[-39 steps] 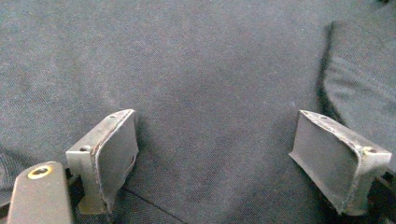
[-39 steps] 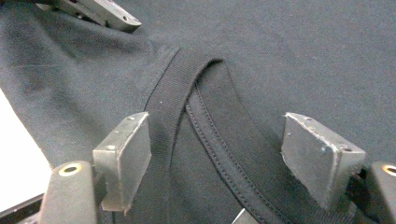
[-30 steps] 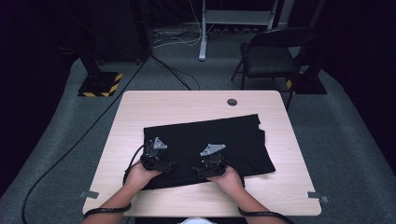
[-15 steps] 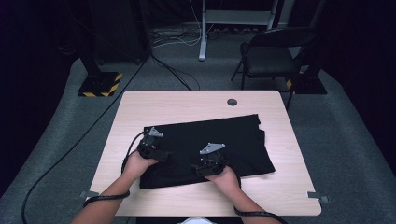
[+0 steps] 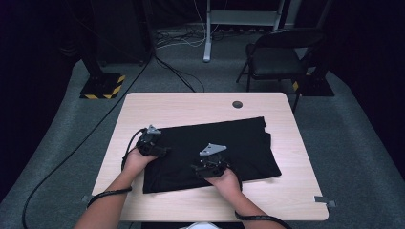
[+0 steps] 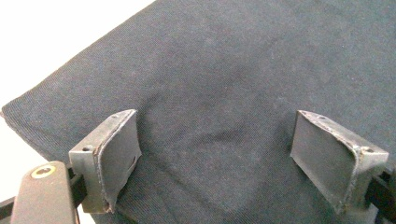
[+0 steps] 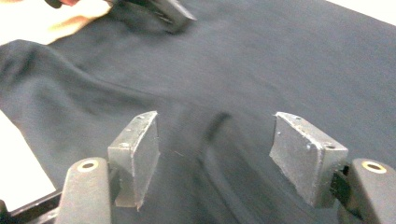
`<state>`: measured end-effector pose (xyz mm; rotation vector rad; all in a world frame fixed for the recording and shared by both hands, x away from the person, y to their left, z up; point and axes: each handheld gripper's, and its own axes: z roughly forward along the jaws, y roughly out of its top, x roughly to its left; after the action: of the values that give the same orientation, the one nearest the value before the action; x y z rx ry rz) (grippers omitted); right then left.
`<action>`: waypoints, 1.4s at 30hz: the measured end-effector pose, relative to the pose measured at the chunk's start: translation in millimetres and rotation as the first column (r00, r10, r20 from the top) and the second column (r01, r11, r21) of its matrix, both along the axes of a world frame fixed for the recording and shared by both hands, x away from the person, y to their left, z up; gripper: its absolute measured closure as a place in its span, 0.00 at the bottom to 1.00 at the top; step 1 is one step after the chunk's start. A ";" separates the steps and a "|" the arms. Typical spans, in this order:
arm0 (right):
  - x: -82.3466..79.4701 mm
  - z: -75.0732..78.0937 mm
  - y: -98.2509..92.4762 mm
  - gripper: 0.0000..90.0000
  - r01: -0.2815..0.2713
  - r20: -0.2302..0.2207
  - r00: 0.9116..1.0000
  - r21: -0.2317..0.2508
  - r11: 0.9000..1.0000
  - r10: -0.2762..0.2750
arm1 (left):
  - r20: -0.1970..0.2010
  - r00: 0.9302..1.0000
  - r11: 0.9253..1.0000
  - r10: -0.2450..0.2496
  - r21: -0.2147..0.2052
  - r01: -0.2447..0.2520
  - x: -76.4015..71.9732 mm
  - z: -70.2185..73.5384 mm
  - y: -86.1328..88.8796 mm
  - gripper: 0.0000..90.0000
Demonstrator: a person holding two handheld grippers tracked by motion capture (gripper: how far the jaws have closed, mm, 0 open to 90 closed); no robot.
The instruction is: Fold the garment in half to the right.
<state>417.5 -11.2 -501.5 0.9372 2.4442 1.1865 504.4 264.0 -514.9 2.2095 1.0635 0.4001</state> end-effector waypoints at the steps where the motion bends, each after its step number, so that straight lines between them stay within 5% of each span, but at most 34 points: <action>1: -0.9 1.2 4.7 0.35 -0.014 0.001 1.000 0.001 1.000 0.014 | 0.000 1.000 1.000 0.002 0.000 -0.002 0.0 0.0 -0.2 0.17; 11: -3.8 -5.8 46.5 0.37 -0.117 -0.022 0.993 0.027 0.993 0.118 | 0.018 1.000 1.000 0.008 -0.020 -0.007 -1.5 -2.2 1.0 0.17; 19: -22.1 -5.6 64.9 0.39 -0.191 0.029 0.981 0.056 0.980 0.190 | 0.025 1.000 1.000 0.012 -0.025 -0.011 -2.5 -3.1 1.3 0.17; 26: -20.5 0.3 87.8 0.36 -0.211 -0.003 0.977 0.077 0.974 0.212 | 0.026 0.999 0.999 0.021 -0.027 -0.020 -3.0 -3.3 0.6 0.17; 35: -19.2 -16.4 124.6 0.35 -0.248 -0.013 0.969 -0.085 0.965 0.248 | 0.028 0.999 0.999 0.015 -0.029 -0.015 -3.2 -3.5 1.3 0.17; 42: -22.6 -18.4 122.3 0.35 -0.247 0.014 0.969 -0.076 0.966 0.249 | 0.032 0.999 0.999 0.016 -0.030 -0.015 -3.7 -3.8 1.4 0.17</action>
<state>394.9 111.0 -519.9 0.6063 2.6255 1.1650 500.7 265.4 -518.6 2.1625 1.0637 0.4220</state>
